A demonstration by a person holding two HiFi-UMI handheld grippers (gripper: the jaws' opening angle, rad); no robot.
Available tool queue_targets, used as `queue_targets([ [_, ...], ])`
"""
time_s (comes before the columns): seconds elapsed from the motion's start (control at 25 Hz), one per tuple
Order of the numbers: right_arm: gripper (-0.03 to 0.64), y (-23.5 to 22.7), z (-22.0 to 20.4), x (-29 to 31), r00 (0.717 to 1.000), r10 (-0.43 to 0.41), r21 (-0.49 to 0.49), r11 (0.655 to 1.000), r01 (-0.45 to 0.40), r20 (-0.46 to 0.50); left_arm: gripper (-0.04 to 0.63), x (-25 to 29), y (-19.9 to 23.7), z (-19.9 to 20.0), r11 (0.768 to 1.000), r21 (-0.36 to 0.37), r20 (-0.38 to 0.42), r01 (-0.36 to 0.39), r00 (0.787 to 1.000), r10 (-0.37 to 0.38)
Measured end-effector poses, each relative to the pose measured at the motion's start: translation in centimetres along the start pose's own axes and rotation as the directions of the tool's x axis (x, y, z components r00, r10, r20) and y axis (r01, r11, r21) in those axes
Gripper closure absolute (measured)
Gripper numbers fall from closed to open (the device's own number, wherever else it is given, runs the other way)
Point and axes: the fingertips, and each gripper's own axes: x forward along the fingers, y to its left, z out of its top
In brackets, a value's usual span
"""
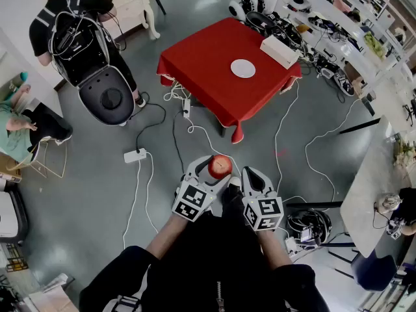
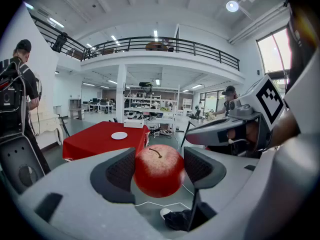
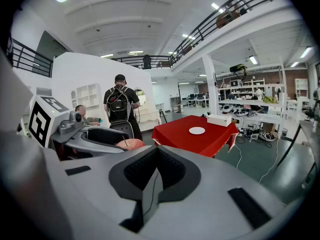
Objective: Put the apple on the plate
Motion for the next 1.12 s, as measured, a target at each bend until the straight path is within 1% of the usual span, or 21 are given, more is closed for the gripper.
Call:
queue_targets([
  [0.12, 0.606, 0.21, 0.12, -0.11, 1.0, -0.001, 0.002, 1.0, 0.001, -0.001, 0.295, -0.2, 0.07, 0.14, 1.0, -0.001, -0.003, 0.002, 1.0, -0.002],
  [0.32, 0.606, 0.03, 0.5, -0.48, 0.999, -0.002, 0.019, 1.0, 0.001, 0.035, 0.293, -0.17, -0.11, 0.14, 1.0, -0.005, -0.003, 0.001, 1.0, -0.001],
  [0.76, 0.606, 0.03, 0.17, -0.36, 1.0, 0.004, 0.029, 1.0, -0.005, 0.028, 0.293, 0.09, -0.21, -0.34, 1.0, -0.01, -0.011, 0.004, 1.0, -0.004],
  [1.12, 0.606, 0.41, 0.85, 0.29, 1.0, 0.007, 0.032, 0.999, -0.007, 0.021, 0.293, -0.06, 0.56, 0.06, 1.0, -0.012, -0.014, 0.006, 1.0, -0.006],
])
